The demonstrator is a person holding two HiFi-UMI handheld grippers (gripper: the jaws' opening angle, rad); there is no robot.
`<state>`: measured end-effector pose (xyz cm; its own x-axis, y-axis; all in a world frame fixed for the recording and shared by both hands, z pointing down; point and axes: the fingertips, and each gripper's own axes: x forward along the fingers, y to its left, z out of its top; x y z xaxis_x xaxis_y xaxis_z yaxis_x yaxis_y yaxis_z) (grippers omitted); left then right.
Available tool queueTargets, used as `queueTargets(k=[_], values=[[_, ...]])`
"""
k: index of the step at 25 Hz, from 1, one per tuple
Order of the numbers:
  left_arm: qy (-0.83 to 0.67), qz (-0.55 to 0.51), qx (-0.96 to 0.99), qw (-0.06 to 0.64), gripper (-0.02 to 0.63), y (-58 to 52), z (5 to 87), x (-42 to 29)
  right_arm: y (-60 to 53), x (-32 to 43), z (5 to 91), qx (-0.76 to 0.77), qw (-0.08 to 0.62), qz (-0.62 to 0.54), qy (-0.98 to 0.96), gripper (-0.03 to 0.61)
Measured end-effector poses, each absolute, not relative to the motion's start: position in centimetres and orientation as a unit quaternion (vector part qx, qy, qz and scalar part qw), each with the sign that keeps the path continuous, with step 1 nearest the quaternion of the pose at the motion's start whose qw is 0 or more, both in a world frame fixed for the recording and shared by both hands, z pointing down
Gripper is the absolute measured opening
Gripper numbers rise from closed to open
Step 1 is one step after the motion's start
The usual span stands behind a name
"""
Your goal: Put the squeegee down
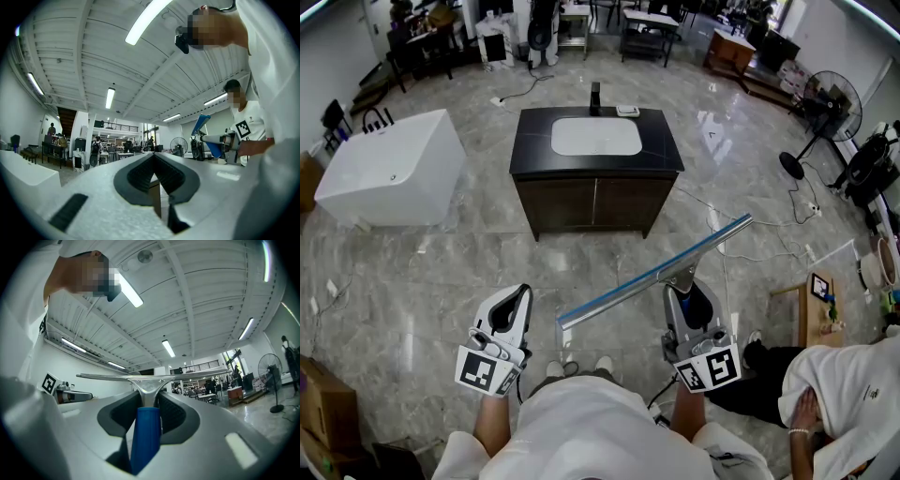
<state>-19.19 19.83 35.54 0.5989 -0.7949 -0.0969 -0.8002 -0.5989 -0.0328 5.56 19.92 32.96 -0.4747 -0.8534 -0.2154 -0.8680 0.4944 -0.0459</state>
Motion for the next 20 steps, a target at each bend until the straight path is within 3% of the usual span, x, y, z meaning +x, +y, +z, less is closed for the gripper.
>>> queueTargets(k=[20], values=[[0.448, 0.029, -0.893, 0.031, -0.005, 17.8, 36.4, -13.1, 17.9, 11.6, 34.4, -0.498, 0.110, 0.023, 0.860, 0.137]])
